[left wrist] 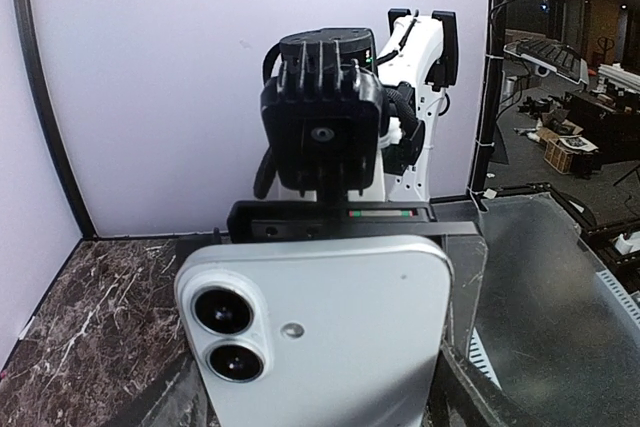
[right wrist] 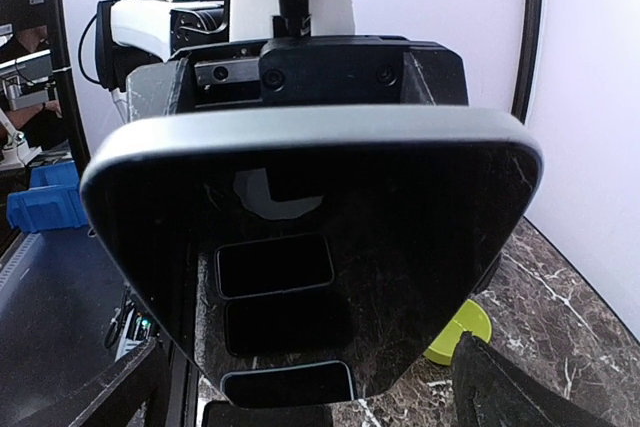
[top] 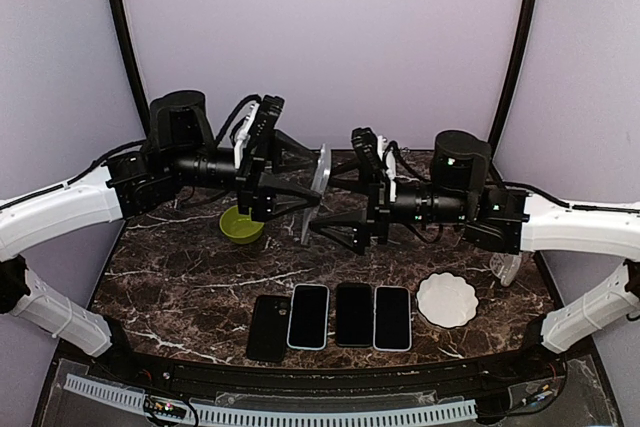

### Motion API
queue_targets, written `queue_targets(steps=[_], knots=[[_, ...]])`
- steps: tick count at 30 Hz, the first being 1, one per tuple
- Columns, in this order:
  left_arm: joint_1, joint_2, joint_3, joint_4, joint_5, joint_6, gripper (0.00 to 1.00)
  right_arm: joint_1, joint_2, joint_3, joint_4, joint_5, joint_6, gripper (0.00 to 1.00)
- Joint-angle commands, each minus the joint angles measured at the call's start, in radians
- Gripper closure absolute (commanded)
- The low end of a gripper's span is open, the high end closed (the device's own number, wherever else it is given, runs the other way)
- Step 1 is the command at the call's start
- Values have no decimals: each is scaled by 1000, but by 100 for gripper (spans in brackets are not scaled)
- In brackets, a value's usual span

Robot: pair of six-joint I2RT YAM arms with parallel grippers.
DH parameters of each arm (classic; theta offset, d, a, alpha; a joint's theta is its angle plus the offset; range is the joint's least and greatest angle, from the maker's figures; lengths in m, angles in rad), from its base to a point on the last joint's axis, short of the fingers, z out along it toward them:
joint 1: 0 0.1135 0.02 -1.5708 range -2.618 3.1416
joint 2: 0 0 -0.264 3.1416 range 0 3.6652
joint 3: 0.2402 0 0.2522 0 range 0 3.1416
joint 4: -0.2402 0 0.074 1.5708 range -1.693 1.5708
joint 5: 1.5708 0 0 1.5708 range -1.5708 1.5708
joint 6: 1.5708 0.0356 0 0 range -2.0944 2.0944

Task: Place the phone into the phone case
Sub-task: Pass from the left arm to the right

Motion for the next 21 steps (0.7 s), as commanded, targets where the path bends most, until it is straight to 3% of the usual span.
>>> queue_targets(steps=[1, 6, 9, 19, 20, 21], knots=[[-10, -34, -14, 99, 43, -29, 63, -4, 18, 48, 74, -9, 7, 2], [-14, -31, -19, 110, 49, -34, 63, -4, 49, 67, 74, -24, 0, 2], [-15, -32, -22, 116, 50, -36, 63, -4, 59, 76, 76, -56, 1, 8], [-15, -44, -36, 106, 13, -34, 62, -4, 50, 79, 75, -100, 39, 73], [-15, -46, -40, 105, 3, -34, 59, -5, 48, 79, 71, -92, 49, 76], [-15, -53, -41, 105, -6, -39, 46, -4, 46, 78, 67, -82, 59, 77]])
